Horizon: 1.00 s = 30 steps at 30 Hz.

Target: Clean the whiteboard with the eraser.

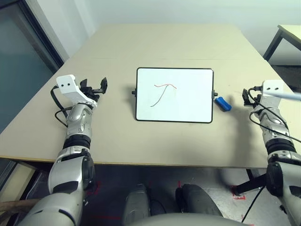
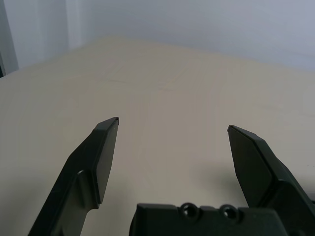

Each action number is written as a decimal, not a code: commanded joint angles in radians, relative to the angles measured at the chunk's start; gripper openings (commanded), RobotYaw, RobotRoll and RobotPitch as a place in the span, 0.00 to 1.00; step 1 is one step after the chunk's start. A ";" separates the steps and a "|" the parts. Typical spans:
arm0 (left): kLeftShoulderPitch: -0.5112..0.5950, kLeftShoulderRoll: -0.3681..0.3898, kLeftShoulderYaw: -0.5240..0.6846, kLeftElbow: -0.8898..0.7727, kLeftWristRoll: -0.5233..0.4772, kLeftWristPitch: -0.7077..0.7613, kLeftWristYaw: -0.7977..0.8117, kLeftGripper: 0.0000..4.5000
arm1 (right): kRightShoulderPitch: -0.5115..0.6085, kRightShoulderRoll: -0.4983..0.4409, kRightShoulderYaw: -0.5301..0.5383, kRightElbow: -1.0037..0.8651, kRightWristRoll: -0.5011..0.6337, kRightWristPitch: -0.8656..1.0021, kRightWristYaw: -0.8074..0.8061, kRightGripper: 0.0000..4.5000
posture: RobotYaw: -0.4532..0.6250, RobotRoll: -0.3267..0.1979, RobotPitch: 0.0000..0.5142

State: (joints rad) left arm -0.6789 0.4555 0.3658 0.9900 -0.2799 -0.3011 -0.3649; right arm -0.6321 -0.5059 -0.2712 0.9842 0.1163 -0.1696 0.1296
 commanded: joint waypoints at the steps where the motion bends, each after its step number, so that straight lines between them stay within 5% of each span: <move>1: 0.019 0.010 0.001 0.000 0.004 0.018 -0.001 1.00 | 0.025 -0.018 -0.017 0.007 -0.001 0.024 -0.032 1.00 | 0.31 0.62 0.12; 8: -0.042 0.039 -0.012 -0.011 0.002 0.057 -0.063 1.00 | 0.059 -0.050 0.006 -0.173 0.026 0.157 0.072 1.00 | 0.28 0.62 0.12; 18: -0.174 0.104 -0.152 -0.189 -0.013 0.379 -0.422 1.00 | 0.181 -0.105 0.118 -0.684 0.085 0.666 0.333 1.00 | 0.27 0.62 0.08; 30: -0.141 0.067 -0.301 -0.468 -0.044 0.693 -0.592 1.00 | 0.203 -0.066 0.210 -0.756 0.057 0.749 0.403 1.00 | 0.28 0.62 0.05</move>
State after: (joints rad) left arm -0.8406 0.5245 0.0889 0.5524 -0.3191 0.3436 -0.9413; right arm -0.4358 -0.5802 -0.0738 0.2139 0.1825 0.5778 0.5338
